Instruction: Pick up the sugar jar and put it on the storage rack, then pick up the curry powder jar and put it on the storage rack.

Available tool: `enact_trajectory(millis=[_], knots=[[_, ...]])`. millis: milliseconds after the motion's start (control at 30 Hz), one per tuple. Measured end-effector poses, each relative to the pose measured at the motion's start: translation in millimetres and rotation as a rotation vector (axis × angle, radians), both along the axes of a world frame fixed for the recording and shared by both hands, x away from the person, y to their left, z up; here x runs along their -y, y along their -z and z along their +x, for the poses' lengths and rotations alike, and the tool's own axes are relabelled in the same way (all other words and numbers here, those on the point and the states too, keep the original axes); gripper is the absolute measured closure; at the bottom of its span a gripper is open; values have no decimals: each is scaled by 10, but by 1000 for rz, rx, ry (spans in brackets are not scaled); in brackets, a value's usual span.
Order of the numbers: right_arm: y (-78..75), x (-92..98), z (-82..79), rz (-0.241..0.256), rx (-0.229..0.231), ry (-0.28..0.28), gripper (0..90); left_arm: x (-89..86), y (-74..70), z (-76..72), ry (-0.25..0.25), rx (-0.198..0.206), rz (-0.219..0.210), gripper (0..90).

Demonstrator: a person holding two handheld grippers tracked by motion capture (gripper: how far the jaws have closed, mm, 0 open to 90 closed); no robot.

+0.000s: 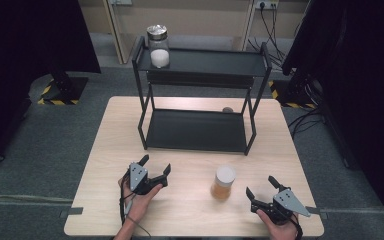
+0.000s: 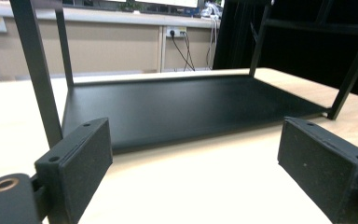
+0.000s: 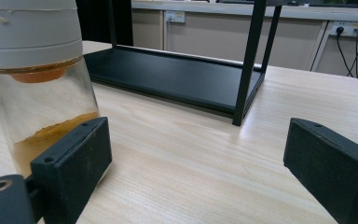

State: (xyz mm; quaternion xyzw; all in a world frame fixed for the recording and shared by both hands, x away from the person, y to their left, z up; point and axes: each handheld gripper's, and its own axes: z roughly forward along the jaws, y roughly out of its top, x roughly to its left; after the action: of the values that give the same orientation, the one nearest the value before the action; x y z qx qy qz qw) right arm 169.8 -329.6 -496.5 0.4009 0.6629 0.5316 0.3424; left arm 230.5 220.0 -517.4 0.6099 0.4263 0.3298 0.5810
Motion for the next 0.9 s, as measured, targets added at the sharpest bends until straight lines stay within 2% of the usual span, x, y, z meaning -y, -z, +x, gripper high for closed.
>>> enact_trajectory(millis=[200,733,833,900], knots=[[2,-1,-2,-2,2,0,77,20,30,-37,-2,25,11,95],[4,-4,-6,2,3,4,76,-12,30,-22,9,20,0,96],[8,4,2,24,-2,-8,76,-7,28,-23,8,20,3,95],[-7,2,13,29,3,-35,76,-3,29,-25,7,21,4,95]])
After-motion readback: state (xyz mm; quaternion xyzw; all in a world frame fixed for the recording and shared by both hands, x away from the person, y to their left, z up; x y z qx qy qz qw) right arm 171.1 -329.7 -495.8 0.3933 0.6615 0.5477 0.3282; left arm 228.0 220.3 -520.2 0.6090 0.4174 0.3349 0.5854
